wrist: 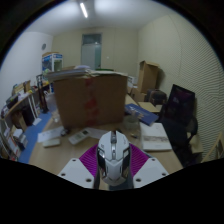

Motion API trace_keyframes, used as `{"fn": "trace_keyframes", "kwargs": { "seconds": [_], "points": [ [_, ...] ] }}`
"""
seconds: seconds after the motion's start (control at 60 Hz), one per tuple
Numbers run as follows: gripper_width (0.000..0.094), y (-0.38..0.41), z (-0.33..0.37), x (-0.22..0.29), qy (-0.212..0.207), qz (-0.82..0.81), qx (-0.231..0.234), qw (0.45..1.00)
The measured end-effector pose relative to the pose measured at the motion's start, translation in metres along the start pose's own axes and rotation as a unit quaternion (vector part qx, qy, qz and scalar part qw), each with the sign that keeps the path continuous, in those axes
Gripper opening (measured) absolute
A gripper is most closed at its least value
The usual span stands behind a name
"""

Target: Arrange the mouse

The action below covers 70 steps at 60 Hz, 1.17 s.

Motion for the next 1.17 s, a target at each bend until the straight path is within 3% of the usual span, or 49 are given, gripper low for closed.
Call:
{"fn": "trace_keyframes", "kwargs": {
  "seconds": [0.117,0.333,0.35,0.383,0.45,0.633,0.733,0.783,1.167],
  "points": [
    [0.0377,-0.064,-0.027,-0.049,0.049,0.006,-0.018,0.999],
    [0.0381,-0.109,-0.061,-0.146,0.135,0.002,0.039,0.99],
    [0.0449,-0.11,-0.062,-0.153,0.141,0.004,0.042,0.989],
    [0.0396,-0.111,-0.063,-0.155,0.122,0.011,0.051,0.991],
    [0.0414,-0.112,-0.062,-0.157,0.125,0.022,0.057,0.99],
    [0.0584,-0.11,-0.065,-0.152,0.141,0.024,0.057,0.988],
    [0.089,-0.105,-0.051,-0.151,0.17,0.015,0.062,0.983],
    [0.0828,-0.102,-0.041,-0.147,0.175,0.015,0.064,0.982],
    [0.0842,-0.055,0.136,-0.144,0.201,-0.002,0.001,0.98]
  ]
}}
Point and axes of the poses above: the point between the fingertips, and its own axes, seen from behind it with the camera up: y to the left, x up, z backward, against the way the camera looks, the point moved 8 cm from there along z, backward, against the way the camera looks, and after that the axes turned 7 degrees about -z, right-handed, at the moved point
